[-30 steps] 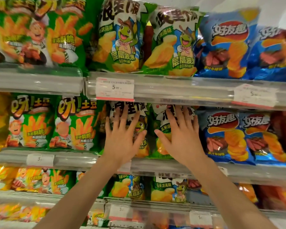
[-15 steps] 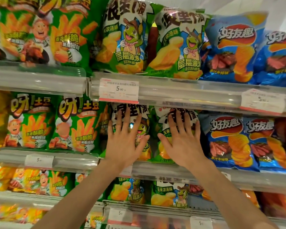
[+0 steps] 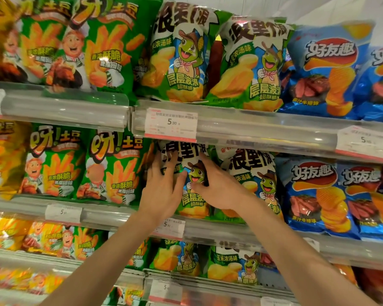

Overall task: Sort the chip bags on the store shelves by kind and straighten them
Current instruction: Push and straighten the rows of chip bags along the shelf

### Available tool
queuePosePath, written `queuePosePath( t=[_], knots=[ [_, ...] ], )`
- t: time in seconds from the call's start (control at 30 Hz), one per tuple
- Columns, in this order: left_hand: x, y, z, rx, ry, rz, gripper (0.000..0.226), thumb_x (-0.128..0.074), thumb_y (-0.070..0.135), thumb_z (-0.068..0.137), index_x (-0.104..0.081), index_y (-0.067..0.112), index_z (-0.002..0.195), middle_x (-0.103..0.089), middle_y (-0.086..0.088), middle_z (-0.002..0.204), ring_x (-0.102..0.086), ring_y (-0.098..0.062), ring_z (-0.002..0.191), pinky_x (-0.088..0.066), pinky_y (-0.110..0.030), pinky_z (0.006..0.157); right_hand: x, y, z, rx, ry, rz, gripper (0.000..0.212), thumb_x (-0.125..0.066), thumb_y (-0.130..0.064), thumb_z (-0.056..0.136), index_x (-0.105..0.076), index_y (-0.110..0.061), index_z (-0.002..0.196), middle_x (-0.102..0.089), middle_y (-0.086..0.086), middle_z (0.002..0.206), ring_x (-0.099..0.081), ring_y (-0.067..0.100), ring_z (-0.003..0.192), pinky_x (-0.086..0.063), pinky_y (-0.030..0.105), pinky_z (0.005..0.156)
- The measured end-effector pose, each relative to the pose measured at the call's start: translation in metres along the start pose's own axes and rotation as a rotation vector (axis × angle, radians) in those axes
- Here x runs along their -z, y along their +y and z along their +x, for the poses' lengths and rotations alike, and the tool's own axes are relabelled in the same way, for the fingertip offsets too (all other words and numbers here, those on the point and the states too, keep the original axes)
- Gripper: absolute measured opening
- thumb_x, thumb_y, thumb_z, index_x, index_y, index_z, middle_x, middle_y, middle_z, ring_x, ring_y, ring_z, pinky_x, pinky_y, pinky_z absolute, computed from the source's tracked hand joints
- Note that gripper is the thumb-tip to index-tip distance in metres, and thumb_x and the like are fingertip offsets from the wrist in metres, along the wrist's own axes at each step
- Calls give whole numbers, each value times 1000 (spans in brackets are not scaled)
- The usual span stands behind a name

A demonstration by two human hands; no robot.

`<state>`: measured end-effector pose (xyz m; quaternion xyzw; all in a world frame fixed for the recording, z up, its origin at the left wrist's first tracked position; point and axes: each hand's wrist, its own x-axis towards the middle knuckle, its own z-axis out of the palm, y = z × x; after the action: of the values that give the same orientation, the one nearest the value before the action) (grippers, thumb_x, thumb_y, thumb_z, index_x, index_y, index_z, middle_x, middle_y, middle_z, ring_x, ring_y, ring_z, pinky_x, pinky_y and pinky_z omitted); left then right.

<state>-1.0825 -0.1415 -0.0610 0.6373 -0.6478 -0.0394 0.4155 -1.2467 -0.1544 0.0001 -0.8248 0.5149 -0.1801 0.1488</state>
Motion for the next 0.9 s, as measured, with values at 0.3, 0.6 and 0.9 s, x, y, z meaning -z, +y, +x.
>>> queuePosePath(
  t=[0.3, 0.6, 0.9],
  knots=[
    [-1, -5, 1, -186, 113, 17, 60, -30, 56, 102, -15, 40, 158, 6, -4, 167, 6, -22, 154, -8, -39, 119, -13, 2, -13, 54, 150, 123, 83, -61, -31, 99, -4, -31, 161, -14, -2, 167, -31, 21, 148, -30, 33, 116],
    [-2, -4, 4, -88, 71, 162, 67, -24, 63, 98, -16, 35, 158, -5, -9, 167, -16, -33, 149, -32, -56, 114, -13, 10, -20, 101, 180, 19, 78, -54, -43, 100, -5, -31, 160, -13, 0, 167, -28, 24, 150, -32, 39, 119],
    [-12, 58, -14, -492, 109, 111, 51, -56, 29, 98, -46, 14, 146, -38, -14, 152, -46, -31, 133, -50, -42, 98, 32, 77, -60, 16, 417, -160, 68, -64, -35, 95, -35, -17, 154, -30, 12, 160, -26, 31, 147, -25, 44, 121]
  ],
)
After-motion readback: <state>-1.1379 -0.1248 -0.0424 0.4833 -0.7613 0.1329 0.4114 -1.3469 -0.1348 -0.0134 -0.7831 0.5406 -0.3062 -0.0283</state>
